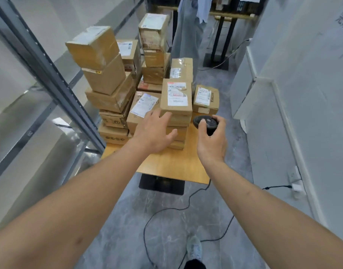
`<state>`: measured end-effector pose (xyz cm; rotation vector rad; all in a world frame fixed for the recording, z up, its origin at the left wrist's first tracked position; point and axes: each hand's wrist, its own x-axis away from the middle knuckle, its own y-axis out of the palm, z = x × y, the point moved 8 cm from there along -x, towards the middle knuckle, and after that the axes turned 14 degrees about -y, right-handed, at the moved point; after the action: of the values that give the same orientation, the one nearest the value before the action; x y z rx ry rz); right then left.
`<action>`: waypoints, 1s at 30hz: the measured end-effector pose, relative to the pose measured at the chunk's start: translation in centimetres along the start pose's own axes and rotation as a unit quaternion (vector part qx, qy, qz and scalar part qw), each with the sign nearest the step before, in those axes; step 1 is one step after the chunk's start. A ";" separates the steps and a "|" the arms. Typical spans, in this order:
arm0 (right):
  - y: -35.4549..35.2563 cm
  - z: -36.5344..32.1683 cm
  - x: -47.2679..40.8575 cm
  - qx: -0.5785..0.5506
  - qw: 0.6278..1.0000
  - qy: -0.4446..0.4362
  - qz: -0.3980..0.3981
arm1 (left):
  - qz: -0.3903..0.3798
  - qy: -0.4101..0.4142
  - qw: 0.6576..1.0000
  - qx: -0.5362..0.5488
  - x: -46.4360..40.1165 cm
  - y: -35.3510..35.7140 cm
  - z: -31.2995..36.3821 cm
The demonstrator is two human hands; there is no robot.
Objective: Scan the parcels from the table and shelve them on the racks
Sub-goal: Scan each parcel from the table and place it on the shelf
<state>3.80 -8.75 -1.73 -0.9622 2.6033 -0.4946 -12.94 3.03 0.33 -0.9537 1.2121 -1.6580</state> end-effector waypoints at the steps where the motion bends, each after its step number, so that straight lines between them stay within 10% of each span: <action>1: 0.2 0.3 -1.3 -0.003 1.000 -0.002 -0.009 | 0.005 -0.014 1.000 0.005 -0.8 0.1 0.4; 30: 1.7 5.6 -10.4 -0.016 0.988 0.031 -0.153 | -0.003 -0.299 0.883 0.362 -5.8 3.8 1.1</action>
<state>12.66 -1.69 -5.62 -1.3882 2.5333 -0.5660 -9.19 7.49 -3.68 -0.8661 0.1351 -1.4689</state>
